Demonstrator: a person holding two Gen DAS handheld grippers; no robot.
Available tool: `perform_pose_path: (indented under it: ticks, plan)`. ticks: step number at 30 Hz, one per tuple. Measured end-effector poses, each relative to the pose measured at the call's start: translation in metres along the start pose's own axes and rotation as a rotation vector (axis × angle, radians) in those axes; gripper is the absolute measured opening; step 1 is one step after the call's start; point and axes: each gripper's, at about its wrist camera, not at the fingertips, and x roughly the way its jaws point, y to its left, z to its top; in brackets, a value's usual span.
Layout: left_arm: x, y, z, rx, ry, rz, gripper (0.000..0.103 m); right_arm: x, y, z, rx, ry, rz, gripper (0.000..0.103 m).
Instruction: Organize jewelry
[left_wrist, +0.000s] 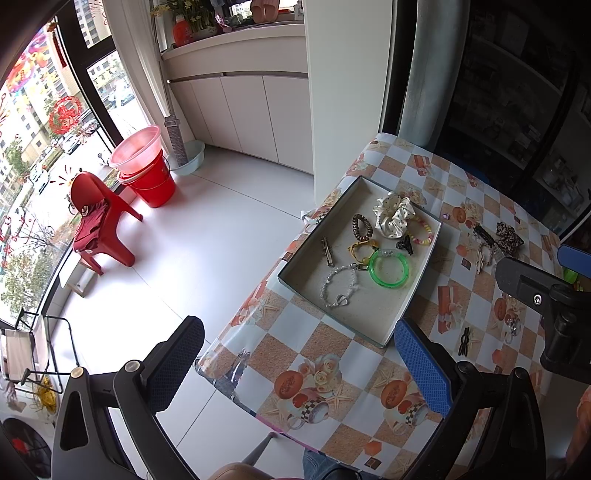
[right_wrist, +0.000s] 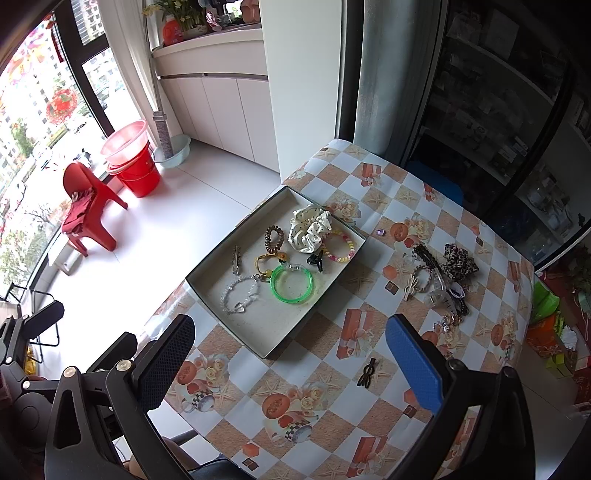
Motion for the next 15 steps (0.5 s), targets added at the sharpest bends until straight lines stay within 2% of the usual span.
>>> perform_pose_path:
  ticks: [15]
  plan:
    - [0.0000,-0.0008,0.0004,-0.001,0.002,0.001,0.103,0.0007,-0.0008,0.0004,0.000,0.002,0.002,0.103]
